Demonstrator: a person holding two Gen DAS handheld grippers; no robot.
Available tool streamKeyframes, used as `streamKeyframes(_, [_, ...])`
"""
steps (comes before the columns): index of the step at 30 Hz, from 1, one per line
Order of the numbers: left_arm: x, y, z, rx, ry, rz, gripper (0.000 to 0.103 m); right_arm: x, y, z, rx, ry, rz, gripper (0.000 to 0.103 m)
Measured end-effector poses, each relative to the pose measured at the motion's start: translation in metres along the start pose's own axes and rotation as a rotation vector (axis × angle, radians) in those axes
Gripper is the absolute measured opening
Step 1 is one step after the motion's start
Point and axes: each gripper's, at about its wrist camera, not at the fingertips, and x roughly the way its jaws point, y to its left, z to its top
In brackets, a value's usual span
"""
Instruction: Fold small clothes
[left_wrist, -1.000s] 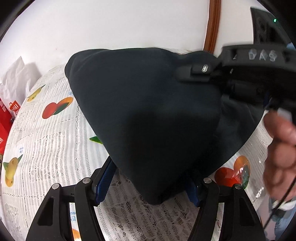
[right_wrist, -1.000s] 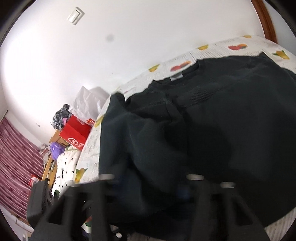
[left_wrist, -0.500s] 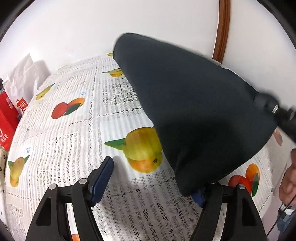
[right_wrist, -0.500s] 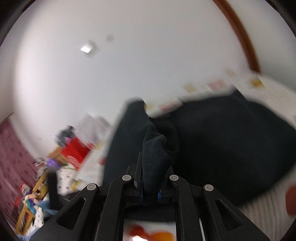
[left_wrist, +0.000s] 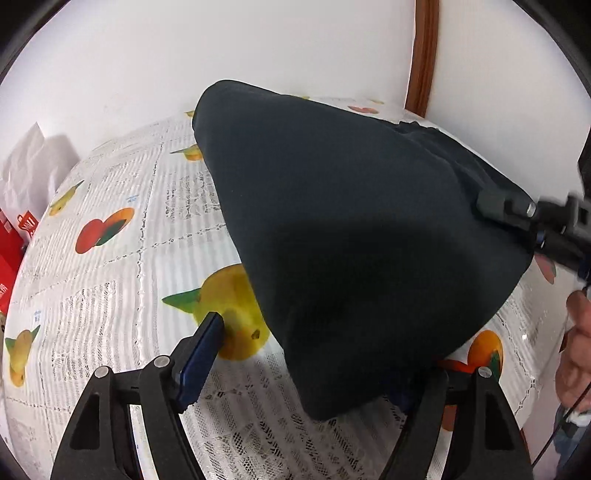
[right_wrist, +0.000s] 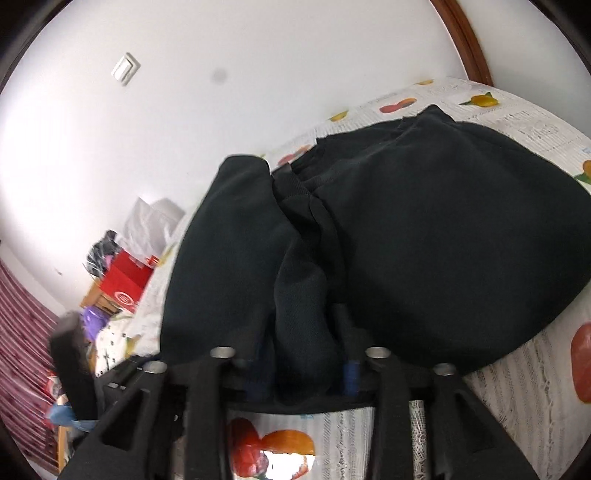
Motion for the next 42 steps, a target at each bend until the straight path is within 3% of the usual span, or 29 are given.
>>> streamKeyframes(2, [0.001, 0.002, 0.000, 0.009, 0.003, -0.003, 0.076, -0.009, 0.004, 0.008, -0.055, -0.048, -0.041, 0.053])
streamKeyframes(5, [0.005, 0.002, 0.004, 0.012, 0.008, -0.003, 0.077, -0.013, 0.017, 0.019, -0.124, -0.082, -0.034, 0.053])
streamKeyframes(10, [0.009, 0.007, 0.006, 0.005, -0.001, -0.005, 0.078, 0.021, 0.036, 0.028, -0.220, 0.012, -0.055, 0.052])
streamKeyframes(12, [0.008, 0.008, 0.005, 0.005, -0.005, -0.004, 0.079, 0.035, 0.039, 0.025, -0.237, 0.047, -0.058, 0.040])
streamKeyframes(14, [0.007, 0.009, 0.004, 0.000, -0.005, 0.003, 0.082, 0.040, 0.044, 0.023, -0.272, 0.065, -0.047, 0.005])
streamKeyframes(15, [0.008, 0.009, 0.004, -0.006, -0.005, 0.003, 0.082, 0.036, 0.045, 0.021, -0.287, 0.040, -0.035, 0.005])
streamKeyframes(17, [0.007, 0.010, 0.002, -0.013, -0.005, 0.004, 0.082, 0.001, 0.044, 0.020, -0.307, -0.110, 0.055, 0.003])
streamKeyframes(19, [0.007, 0.011, 0.001, -0.016, -0.008, 0.009, 0.082, -0.031, 0.031, 0.019, -0.242, -0.235, 0.130, 0.003])
streamKeyframes(21, [0.006, 0.011, 0.001, -0.018, -0.008, 0.008, 0.082, -0.043, 0.015, 0.015, -0.194, -0.275, 0.083, 0.003])
streamKeyframes(25, [0.007, 0.012, 0.001, -0.015, -0.009, 0.009, 0.082, -0.010, -0.021, 0.008, -0.110, -0.090, -0.091, 0.003])
streamKeyframes(27, [0.007, 0.011, 0.000, -0.012, -0.009, 0.014, 0.082, -0.004, -0.027, 0.006, -0.103, -0.060, -0.105, 0.003])
streamKeyframes(28, [0.007, 0.012, 0.000, -0.013, -0.009, 0.014, 0.082, -0.005, -0.026, 0.006, -0.111, -0.056, -0.113, 0.004])
streamKeyframes(31, [0.006, 0.009, 0.001, -0.010, -0.009, 0.017, 0.081, -0.008, -0.024, 0.013, -0.097, -0.026, -0.106, 0.020])
streamKeyframes(33, [0.004, 0.005, 0.001, -0.002, -0.008, 0.006, 0.079, -0.009, -0.026, 0.016, -0.079, -0.006, -0.072, 0.041])
streamKeyframes(34, [0.004, 0.004, 0.002, -0.001, -0.007, -0.004, 0.078, -0.005, -0.024, 0.019, -0.075, 0.009, -0.064, 0.058])
streamKeyframes(37, [0.005, 0.001, 0.005, -0.009, -0.007, -0.029, 0.078, 0.012, -0.024, 0.020, -0.056, 0.068, -0.039, 0.062])
streamKeyframes(42, [0.010, -0.011, 0.011, 0.010, -0.001, 0.000, 0.080, 0.025, -0.013, 0.014, -0.071, 0.101, -0.032, 0.062])
